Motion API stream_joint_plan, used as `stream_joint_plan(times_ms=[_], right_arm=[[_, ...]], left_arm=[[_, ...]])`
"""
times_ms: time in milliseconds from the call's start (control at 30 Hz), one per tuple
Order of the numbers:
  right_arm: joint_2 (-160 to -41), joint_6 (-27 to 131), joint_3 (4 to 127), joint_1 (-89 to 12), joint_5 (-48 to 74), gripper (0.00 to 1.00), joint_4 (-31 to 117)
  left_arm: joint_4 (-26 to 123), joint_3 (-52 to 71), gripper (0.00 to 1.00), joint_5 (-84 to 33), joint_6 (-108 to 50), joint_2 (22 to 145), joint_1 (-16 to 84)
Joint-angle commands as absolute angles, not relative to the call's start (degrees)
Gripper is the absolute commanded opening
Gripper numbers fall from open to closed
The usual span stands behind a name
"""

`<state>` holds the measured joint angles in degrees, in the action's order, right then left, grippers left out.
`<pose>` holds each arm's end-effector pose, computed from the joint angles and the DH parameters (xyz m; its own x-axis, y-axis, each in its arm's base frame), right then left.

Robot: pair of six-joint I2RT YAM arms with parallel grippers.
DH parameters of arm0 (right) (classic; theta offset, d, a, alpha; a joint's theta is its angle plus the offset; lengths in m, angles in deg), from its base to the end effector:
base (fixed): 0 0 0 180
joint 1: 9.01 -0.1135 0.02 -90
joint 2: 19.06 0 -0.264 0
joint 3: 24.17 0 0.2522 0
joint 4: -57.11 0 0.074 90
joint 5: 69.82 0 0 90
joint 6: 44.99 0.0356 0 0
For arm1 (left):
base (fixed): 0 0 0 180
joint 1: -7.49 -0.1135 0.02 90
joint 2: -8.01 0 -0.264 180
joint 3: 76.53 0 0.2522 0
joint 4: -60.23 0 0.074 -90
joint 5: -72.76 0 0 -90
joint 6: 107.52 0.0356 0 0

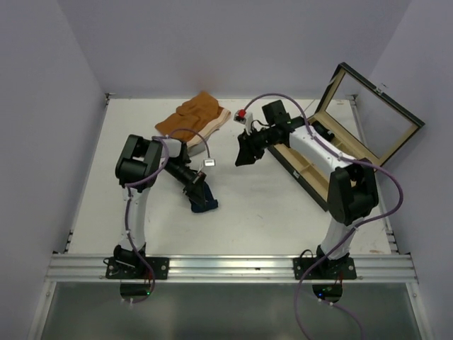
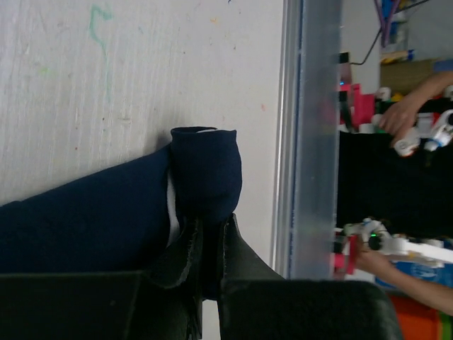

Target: Roll the underwear

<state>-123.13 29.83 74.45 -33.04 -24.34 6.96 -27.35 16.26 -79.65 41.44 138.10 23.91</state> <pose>0.3473 0.1822 0.2636 -0.5565 -0.4526 -0.6967 -0.8267 0.3848 0.4104 0.3161 -0.1261 0.0884 -0.7101 0.6230 -0.3281 0.4910 0.1043 -0.8649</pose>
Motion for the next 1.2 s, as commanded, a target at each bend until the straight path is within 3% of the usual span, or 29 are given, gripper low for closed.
stream_joint_plan(times_ms=[0,333,433,600,800,1167], right_arm=[[-120.14,19.65,73.71,-37.74,-25.53,0.43,3.45],[-117.15,7.76,61.60,-54.70,-19.38,0.52,18.62],[-114.25,5.21,53.79,-55.59,-19.46,0.54,29.67],[-117.67,1.86,52.09,-56.03,-19.46,0.57,36.30],[-120.83,-0.51,50.85,-57.35,-19.99,0.56,40.53],[-125.05,-2.36,50.33,-60.86,-20.87,0.44,40.09]], left_arm=[[-29.03,18.08,0.00,-66.36,48.05,146.44,23.40],[-28.94,18.18,0.00,-67.25,46.82,147.50,23.22],[-28.94,18.09,0.00,-67.25,46.65,147.50,23.22],[-28.41,17.39,0.02,-67.60,45.86,147.41,23.22],[-27.01,16.33,0.07,-67.86,44.98,146.88,23.22],[-26.13,15.54,0.11,-68.13,44.71,146.71,23.13]])
